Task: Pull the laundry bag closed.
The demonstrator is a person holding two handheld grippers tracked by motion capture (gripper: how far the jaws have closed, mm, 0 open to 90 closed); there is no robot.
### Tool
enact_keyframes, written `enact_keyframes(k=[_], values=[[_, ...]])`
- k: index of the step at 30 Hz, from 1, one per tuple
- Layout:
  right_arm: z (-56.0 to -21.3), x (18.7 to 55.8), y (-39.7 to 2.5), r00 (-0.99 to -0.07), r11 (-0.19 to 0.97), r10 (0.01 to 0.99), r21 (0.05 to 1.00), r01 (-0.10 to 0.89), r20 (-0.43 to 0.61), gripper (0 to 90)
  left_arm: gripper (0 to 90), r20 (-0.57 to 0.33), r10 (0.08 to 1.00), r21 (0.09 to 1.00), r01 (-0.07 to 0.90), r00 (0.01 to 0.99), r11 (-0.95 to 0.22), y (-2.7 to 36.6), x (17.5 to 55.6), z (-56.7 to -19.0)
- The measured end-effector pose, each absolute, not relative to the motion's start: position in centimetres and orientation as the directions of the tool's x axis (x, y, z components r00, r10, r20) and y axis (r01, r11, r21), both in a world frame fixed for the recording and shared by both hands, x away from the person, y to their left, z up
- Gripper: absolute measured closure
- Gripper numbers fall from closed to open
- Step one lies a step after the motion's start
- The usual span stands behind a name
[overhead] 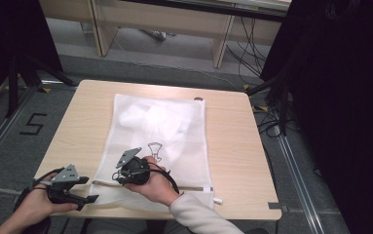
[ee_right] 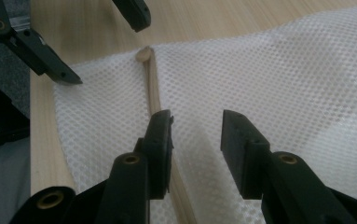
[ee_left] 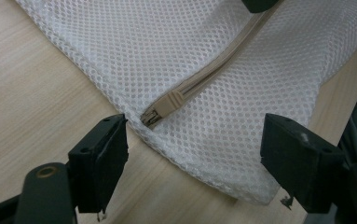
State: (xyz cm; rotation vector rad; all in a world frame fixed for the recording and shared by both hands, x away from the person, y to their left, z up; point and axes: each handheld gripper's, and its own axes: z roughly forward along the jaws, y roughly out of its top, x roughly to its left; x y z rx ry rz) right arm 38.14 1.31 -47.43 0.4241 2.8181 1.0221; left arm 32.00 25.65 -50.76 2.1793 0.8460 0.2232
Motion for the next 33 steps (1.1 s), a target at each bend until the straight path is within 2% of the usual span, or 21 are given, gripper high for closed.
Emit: enact_keyframes(k=[18,33], values=[[-47.8,37.7,5.8,-0.972,0.745,0.234,0.641,0.187,0.012,70.0,22.6,-0.104,0.635,0.719,0.499,0.766,-0.484,25.7,32.0,-50.8],[-48.6,37.9,7.6,-0.978,0.757,0.207,0.632,0.166,0.009,70.4,22.5,-0.091,0.633,0.712,0.495,0.769,-0.498,25.8,32.1,-50.7]])
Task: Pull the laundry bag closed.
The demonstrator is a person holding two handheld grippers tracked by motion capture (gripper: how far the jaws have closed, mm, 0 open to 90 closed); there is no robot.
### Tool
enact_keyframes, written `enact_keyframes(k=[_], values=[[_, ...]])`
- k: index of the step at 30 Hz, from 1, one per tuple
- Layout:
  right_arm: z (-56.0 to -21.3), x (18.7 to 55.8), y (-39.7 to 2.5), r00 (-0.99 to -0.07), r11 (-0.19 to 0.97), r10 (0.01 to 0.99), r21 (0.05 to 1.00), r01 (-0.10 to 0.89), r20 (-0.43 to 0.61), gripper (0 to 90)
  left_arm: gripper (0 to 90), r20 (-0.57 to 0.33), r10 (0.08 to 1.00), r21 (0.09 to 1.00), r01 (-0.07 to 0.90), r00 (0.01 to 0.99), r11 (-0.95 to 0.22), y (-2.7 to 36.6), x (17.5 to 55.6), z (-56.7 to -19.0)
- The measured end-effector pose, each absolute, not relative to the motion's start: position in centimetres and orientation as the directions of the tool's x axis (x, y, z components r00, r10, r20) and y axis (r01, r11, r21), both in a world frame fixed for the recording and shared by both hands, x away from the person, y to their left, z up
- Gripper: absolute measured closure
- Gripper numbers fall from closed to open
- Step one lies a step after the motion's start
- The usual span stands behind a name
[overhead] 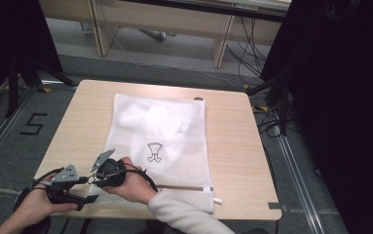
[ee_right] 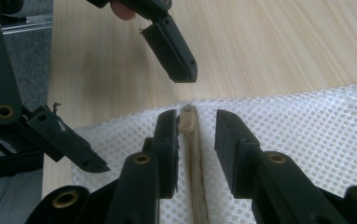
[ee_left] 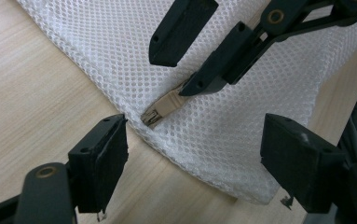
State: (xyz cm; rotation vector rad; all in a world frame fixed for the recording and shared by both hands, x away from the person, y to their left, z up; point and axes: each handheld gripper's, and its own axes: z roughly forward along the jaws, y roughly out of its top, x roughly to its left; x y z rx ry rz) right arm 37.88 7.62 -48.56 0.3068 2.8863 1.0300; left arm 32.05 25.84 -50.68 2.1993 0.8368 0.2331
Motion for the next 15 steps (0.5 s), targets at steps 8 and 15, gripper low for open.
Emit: enact_keyframes(k=[8,15], values=[[-48.9,37.8,8.2,-0.976,0.756,0.216,0.63,0.18,0.021,70.3,22.6,-0.095,0.649,0.705,0.511,0.755,-0.491,26.1,32.1,-50.7],[-49.4,38.0,8.7,-0.976,0.76,0.216,0.625,0.179,0.016,73.4,22.9,-0.1,0.651,0.701,0.518,0.753,-0.491,26.2,32.1,-50.7]])
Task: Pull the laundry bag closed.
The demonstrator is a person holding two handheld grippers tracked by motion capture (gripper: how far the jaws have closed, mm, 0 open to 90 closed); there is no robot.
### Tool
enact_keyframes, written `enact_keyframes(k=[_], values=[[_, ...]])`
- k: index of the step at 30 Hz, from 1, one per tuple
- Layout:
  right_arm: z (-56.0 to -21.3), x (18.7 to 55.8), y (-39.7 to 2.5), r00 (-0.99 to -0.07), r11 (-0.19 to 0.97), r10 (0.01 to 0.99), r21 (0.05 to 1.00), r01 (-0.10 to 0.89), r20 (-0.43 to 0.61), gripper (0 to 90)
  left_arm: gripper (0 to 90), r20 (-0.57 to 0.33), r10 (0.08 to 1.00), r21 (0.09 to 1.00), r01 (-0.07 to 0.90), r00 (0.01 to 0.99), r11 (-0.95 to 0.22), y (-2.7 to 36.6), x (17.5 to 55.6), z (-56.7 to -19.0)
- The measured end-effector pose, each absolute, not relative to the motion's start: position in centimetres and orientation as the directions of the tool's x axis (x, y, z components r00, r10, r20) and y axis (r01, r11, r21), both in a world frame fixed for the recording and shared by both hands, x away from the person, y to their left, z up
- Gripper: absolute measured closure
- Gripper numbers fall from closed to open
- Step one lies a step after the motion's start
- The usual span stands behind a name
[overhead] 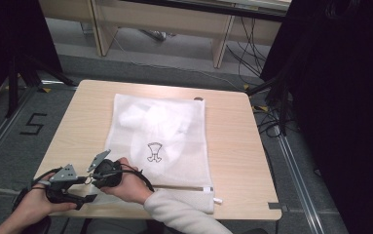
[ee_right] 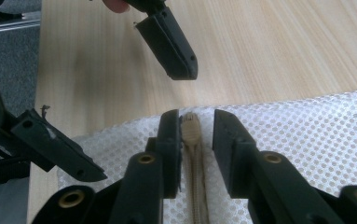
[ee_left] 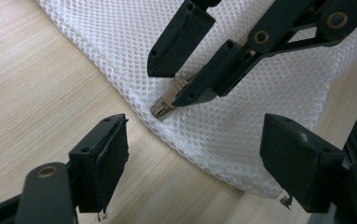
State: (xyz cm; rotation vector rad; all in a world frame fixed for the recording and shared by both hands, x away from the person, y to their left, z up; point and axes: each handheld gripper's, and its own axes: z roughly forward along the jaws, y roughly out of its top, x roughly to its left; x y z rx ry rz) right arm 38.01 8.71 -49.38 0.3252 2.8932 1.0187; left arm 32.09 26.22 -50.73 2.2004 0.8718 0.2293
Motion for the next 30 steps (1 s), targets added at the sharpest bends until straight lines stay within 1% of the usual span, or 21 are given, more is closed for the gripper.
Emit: enact_keyframes(k=[1,2,4,6,12,13,16,17,18,19,21,22,23,24,25,26,27,28,30], values=[[-49.4,38.0,8.7,-0.976,0.76,0.216,0.625,0.179,0.016,73.4,22.9,-0.1,0.651,0.701,0.518,0.753,-0.491,26.2,32.1,-50.7],[-49.4,38.0,8.8,-0.976,0.767,0.218,0.616,0.176,0.008,76.3,22.9,-0.101,0.651,0.701,0.518,0.752,-0.49,26.2,32.1,-50.7],[-49.5,37.9,8.9,-0.973,0.766,0.23,0.611,0.197,0.026,78.5,23.0,-0.104,0.651,0.7,0.52,0.752,-0.489,26.2,32.1,-50.7],[-49.5,38.0,8.9,-0.975,0.774,0.221,0.608,0.179,0.005,80.7,23.1,-0.102,0.651,0.701,0.519,0.752,-0.49,26.2,32.1,-50.7],[-49.4,38.0,8.9,-0.975,0.775,0.222,0.603,0.186,0.016,81.3,23.4,-0.103,0.65,0.7,0.518,0.753,-0.491,26.2,32.1,-50.7],[-49.3,38.2,8.8,-0.978,0.778,0.21,0.604,0.17,0.004,81.4,23.9,-0.104,0.651,0.7,0.52,0.752,-0.489,26.2,32.1,-50.7],[-49.2,38.0,8.8,-0.975,0.772,0.223,0.606,0.191,0.024,81.4,24.6,-0.106,0.651,0.702,0.521,0.751,-0.486,26.2,32.1,-50.8],[-49.0,37.9,8.7,-0.975,0.772,0.223,0.606,0.19,0.022,81.4,24.9,-0.116,0.663,0.7,0.534,0.74,-0.473,26.1,32.1,-50.8],[-48.7,38.0,8.6,-0.976,0.772,0.218,0.608,0.188,0.024,81.4,25.8,-0.151,0.67,0.713,0.549,0.727,-0.435,25.9,32.0,-50.9],[-48.5,37.9,8.5,-0.974,0.768,0.225,0.611,0.192,0.024,81.4,26.3,-0.138,0.661,0.706,0.541,0.738,-0.457,26.1,32.1,-50.7],[-48.2,38.1,8.3,-0.977,0.772,0.215,0.61,0.179,0.015,81.5,27.0,-0.144,0.657,0.712,0.539,0.74,-0.451,26.1,32.2,-50.7],[-47.8,38.0,8.1,-0.976,0.768,0.218,0.613,0.186,0.022,81.5,29.0,-0.16,0.665,0.719,0.548,0.729,-0.428,26.0,32.1,-50.7],[-47.8,38.0,8.1,-0.976,0.768,0.218,0.613,0.186,0.022,81.5,29.0,-0.162,0.664,0.719,0.548,0.73,-0.427,26.0,32.2,-50.7],[-47.3,38.0,7.9,-0.976,0.766,0.218,0.616,0.185,0.022,81.5,31.4,-0.178,0.667,0.723,0.556,0.724,-0.41,25.8,32.2,-50.6],[-47.3,38.0,7.9,-0.976,0.766,0.218,0.616,0.185,0.022,81.5,31.4,-0.193,0.668,0.728,0.561,0.719,-0.394,25.7,32.2,-50.6],[-47.1,38.0,7.7,-0.976,0.763,0.218,0.62,0.185,0.023,81.5,32.6,-0.189,0.662,0.726,0.557,0.726,-0.404,25.7,32.3,-50.5],[-46.7,38.0,7.4,-0.976,0.758,0.218,0.625,0.185,0.025,81.5,35.6,-0.216,0.656,0.73,0.566,0.723,-0.383,25.4,32.4,-50.5],[-46.6,38.0,7.3,-0.976,0.751,0.217,0.634,0.184,0.025,81.5,37.2,-0.216,0.656,0.73,0.566,0.723,-0.383,25.4,32.4,-50.5],[-46.4,38.0,7.2,-0.977,0.754,0.213,0.633,0.177,0.02,81.5,38.6,-0.231,0.657,0.73,0.574,0.718,-0.371,25.2,32.4,-50.4]])
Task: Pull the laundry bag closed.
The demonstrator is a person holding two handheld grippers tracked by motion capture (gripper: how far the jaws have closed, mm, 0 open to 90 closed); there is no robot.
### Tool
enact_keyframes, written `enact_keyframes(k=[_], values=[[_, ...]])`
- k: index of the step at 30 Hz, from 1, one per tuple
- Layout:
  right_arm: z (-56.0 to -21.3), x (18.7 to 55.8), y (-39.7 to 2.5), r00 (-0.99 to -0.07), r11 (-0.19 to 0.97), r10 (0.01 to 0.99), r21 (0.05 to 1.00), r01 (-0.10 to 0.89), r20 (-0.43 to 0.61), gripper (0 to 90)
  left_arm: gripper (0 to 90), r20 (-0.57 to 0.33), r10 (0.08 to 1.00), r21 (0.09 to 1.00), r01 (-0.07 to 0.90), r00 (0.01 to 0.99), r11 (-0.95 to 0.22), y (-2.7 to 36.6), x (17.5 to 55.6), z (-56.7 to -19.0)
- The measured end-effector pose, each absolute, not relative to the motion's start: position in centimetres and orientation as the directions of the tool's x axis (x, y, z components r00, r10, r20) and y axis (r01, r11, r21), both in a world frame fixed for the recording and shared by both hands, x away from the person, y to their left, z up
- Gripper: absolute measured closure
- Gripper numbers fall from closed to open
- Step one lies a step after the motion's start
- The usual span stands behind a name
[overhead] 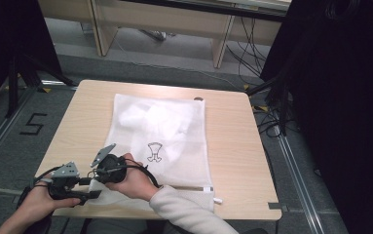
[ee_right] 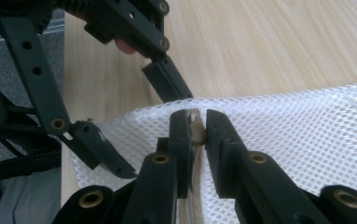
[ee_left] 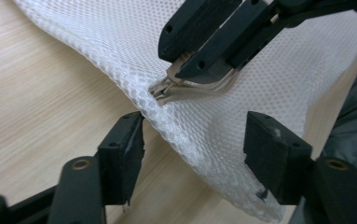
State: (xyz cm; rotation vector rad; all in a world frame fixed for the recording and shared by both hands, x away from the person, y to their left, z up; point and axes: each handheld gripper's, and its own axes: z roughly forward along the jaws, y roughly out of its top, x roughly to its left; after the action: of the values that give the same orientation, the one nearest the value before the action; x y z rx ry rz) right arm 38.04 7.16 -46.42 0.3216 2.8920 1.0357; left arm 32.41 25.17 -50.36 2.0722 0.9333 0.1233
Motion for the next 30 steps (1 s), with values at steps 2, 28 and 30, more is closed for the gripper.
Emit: enact_keyframes(k=[2,28,30], values=[[-46.0,38.0,6.7,-0.977,0.752,0.214,0.635,0.176,0.017,81.5,45.0,-0.248,0.644,0.729,0.577,0.724,-0.368,25.1,32.8,-50.2],[-46.7,37.7,4.5,-0.972,0.778,0.232,0.594,0.205,0.032,82.2,85.2,-0.364,0.658,0.711,0.653,0.659,-0.26,25.0,33.2,-49.5],[-46.8,37.7,4.4,-0.973,0.781,0.228,0.591,0.202,0.031,82.2,85.2,-0.364,0.657,0.712,0.652,0.66,-0.26,25.0,33.2,-49.5]])
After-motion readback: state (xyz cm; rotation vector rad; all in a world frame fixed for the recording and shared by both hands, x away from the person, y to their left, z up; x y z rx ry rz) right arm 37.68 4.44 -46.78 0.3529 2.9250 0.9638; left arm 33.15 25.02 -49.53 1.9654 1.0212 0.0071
